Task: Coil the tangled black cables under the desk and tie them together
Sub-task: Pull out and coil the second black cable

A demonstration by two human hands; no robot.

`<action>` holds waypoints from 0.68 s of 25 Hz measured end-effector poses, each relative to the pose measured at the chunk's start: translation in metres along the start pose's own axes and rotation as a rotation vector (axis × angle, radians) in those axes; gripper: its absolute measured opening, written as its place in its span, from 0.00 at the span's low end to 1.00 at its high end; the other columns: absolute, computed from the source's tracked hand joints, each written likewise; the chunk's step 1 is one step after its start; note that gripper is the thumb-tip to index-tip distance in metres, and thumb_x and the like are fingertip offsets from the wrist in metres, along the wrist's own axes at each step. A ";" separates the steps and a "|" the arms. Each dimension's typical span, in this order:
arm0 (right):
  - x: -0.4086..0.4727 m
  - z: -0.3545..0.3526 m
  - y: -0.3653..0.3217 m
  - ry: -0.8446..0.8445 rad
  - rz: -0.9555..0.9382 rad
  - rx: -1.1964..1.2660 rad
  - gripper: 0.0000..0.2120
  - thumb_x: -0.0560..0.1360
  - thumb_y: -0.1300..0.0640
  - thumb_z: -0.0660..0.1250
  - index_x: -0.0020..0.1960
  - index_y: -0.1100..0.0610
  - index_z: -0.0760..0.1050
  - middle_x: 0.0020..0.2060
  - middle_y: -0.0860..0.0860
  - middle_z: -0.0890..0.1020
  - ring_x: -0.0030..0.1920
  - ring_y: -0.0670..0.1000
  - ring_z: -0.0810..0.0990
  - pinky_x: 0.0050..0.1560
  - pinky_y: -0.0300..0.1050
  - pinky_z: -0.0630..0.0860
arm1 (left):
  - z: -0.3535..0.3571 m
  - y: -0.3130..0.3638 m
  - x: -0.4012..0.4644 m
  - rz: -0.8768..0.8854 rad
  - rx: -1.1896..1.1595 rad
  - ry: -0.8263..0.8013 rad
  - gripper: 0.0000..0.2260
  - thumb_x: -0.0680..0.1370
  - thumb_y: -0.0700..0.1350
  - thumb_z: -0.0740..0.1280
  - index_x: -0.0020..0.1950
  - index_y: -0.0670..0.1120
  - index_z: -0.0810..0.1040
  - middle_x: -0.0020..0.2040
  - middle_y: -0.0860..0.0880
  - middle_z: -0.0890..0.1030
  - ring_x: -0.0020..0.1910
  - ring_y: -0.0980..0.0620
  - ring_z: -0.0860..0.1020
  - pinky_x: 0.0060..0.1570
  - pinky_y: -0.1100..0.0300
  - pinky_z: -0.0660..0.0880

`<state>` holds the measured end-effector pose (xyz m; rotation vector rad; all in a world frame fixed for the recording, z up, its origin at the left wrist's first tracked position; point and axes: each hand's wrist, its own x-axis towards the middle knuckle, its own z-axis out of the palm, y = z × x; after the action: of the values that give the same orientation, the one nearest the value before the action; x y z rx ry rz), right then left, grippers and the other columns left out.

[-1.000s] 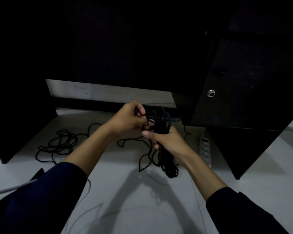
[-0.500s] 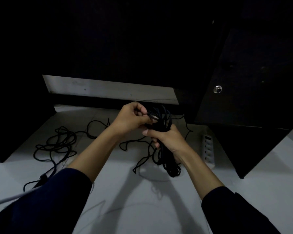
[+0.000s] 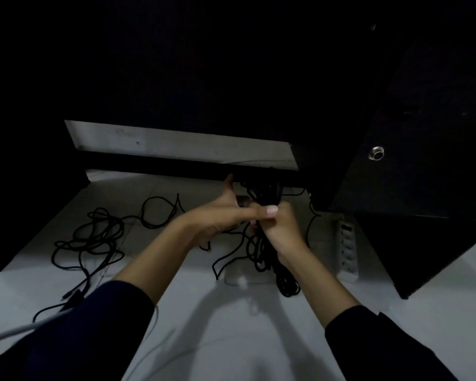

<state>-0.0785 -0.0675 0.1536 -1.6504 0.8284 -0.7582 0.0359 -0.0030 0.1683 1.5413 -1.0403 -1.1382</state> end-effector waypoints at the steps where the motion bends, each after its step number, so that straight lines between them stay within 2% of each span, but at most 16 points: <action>1: 0.000 0.002 -0.002 -0.011 -0.049 -0.042 0.08 0.77 0.63 0.65 0.39 0.57 0.76 0.30 0.48 0.78 0.29 0.40 0.76 0.27 0.29 0.70 | 0.002 -0.003 -0.002 0.021 -0.014 0.000 0.57 0.62 0.57 0.79 0.78 0.53 0.43 0.62 0.48 0.79 0.64 0.52 0.75 0.68 0.52 0.69; 2: 0.000 0.004 -0.002 -0.026 -0.088 -0.076 0.06 0.76 0.63 0.66 0.41 0.56 0.76 0.32 0.46 0.78 0.32 0.39 0.76 0.29 0.27 0.70 | 0.005 -0.004 -0.004 0.057 -0.042 0.002 0.49 0.65 0.54 0.79 0.77 0.50 0.53 0.63 0.48 0.79 0.62 0.53 0.77 0.65 0.55 0.73; 4: 0.001 0.008 -0.002 -0.033 -0.134 -0.150 0.09 0.76 0.63 0.65 0.38 0.53 0.73 0.33 0.45 0.77 0.34 0.40 0.76 0.30 0.28 0.70 | 0.008 -0.004 -0.008 0.120 -0.072 -0.005 0.25 0.71 0.49 0.74 0.66 0.48 0.71 0.59 0.48 0.80 0.58 0.54 0.79 0.58 0.61 0.76; 6: 0.001 0.009 0.000 -0.006 -0.139 -0.231 0.12 0.77 0.61 0.62 0.35 0.50 0.69 0.32 0.45 0.76 0.33 0.41 0.74 0.29 0.31 0.68 | 0.014 -0.002 -0.010 0.157 -0.105 0.018 0.13 0.73 0.46 0.72 0.56 0.49 0.78 0.54 0.50 0.82 0.54 0.58 0.81 0.53 0.66 0.76; 8: -0.002 0.008 0.002 0.028 -0.138 -0.257 0.12 0.78 0.60 0.59 0.36 0.49 0.68 0.31 0.44 0.75 0.30 0.38 0.73 0.28 0.31 0.66 | 0.023 -0.003 -0.008 0.169 -0.201 0.074 0.12 0.72 0.46 0.74 0.54 0.48 0.79 0.52 0.50 0.83 0.52 0.59 0.81 0.50 0.67 0.77; 10: -0.006 0.007 0.007 0.029 -0.164 -0.334 0.10 0.77 0.61 0.59 0.38 0.51 0.69 0.30 0.45 0.74 0.29 0.38 0.74 0.27 0.34 0.65 | 0.032 -0.010 -0.006 0.162 -0.302 0.150 0.14 0.71 0.50 0.74 0.54 0.48 0.80 0.53 0.48 0.84 0.54 0.56 0.81 0.54 0.62 0.76; 13: -0.011 0.007 0.012 -0.014 -0.193 -0.492 0.05 0.75 0.63 0.60 0.47 0.56 0.74 0.35 0.50 0.80 0.35 0.48 0.79 0.29 0.43 0.73 | 0.042 -0.018 -0.006 0.154 -0.411 0.221 0.13 0.76 0.50 0.70 0.57 0.47 0.80 0.54 0.48 0.84 0.55 0.55 0.82 0.57 0.59 0.76; 15: -0.011 0.009 0.013 -0.011 -0.210 -0.492 0.08 0.74 0.63 0.63 0.53 0.56 0.75 0.39 0.50 0.82 0.38 0.48 0.81 0.35 0.48 0.79 | 0.046 -0.019 -0.005 0.130 -0.503 0.309 0.10 0.77 0.48 0.68 0.57 0.48 0.80 0.52 0.50 0.84 0.53 0.56 0.82 0.53 0.62 0.76; 17: -0.012 0.010 0.009 -0.007 -0.222 -0.489 0.11 0.74 0.60 0.65 0.57 0.55 0.74 0.41 0.50 0.83 0.40 0.47 0.81 0.38 0.47 0.80 | 0.046 -0.018 -0.005 0.105 -0.584 0.352 0.08 0.78 0.47 0.66 0.56 0.49 0.81 0.51 0.50 0.85 0.51 0.57 0.82 0.48 0.65 0.77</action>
<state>-0.0784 -0.0540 0.1420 -2.2073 0.8809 -0.7373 -0.0080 -0.0028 0.1447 1.1440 -0.4838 -0.9423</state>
